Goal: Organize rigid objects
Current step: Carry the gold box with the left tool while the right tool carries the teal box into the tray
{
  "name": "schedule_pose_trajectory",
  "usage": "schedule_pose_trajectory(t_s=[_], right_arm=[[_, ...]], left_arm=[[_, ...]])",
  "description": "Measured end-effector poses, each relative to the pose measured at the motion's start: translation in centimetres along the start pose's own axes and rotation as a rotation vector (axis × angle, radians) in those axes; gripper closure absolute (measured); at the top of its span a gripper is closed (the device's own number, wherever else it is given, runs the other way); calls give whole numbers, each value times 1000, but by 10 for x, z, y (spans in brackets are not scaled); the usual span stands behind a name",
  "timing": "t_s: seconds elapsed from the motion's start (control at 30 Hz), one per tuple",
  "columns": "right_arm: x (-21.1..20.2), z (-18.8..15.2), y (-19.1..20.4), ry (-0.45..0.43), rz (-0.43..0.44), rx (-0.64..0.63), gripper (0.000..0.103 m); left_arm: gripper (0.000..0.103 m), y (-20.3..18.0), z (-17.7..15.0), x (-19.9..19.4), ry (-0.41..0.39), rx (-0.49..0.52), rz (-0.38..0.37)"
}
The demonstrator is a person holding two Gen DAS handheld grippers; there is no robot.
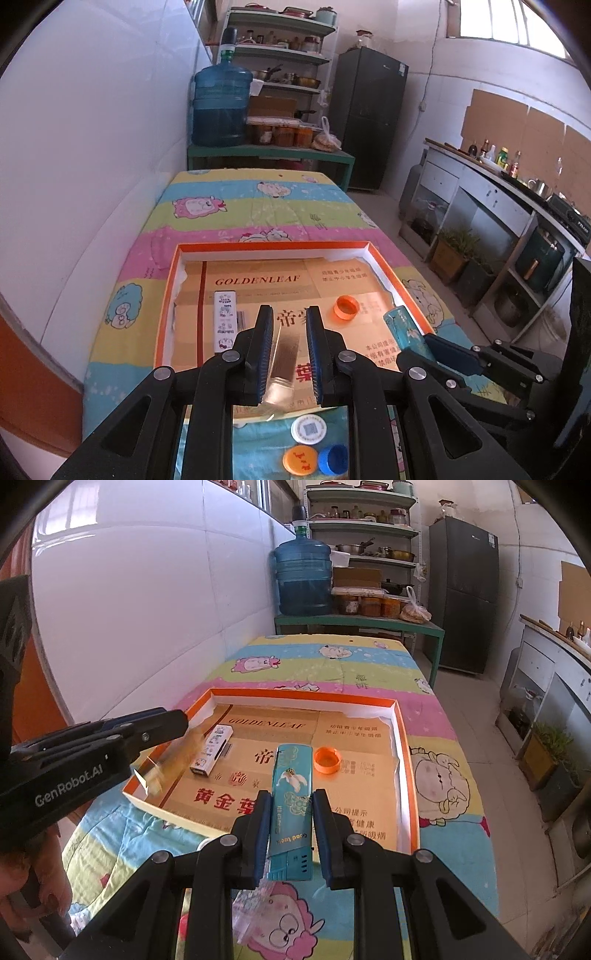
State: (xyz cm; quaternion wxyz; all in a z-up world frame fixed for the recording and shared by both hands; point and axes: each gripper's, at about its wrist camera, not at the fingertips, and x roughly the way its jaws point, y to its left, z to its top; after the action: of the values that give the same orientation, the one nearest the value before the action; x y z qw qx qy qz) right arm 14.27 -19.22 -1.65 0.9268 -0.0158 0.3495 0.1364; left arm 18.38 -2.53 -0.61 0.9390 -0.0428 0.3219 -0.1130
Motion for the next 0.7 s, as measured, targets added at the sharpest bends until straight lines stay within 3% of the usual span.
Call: schedule_pose_trajectory(t_s=[0.3, 0.7], right_arm=[[13, 5, -10, 15, -7, 16, 80], [47, 5, -11, 83, 37, 13, 80]], left_arm=[[85, 8, -1, 22, 38, -17, -17], [85, 45, -9, 18, 28, -120, 25]])
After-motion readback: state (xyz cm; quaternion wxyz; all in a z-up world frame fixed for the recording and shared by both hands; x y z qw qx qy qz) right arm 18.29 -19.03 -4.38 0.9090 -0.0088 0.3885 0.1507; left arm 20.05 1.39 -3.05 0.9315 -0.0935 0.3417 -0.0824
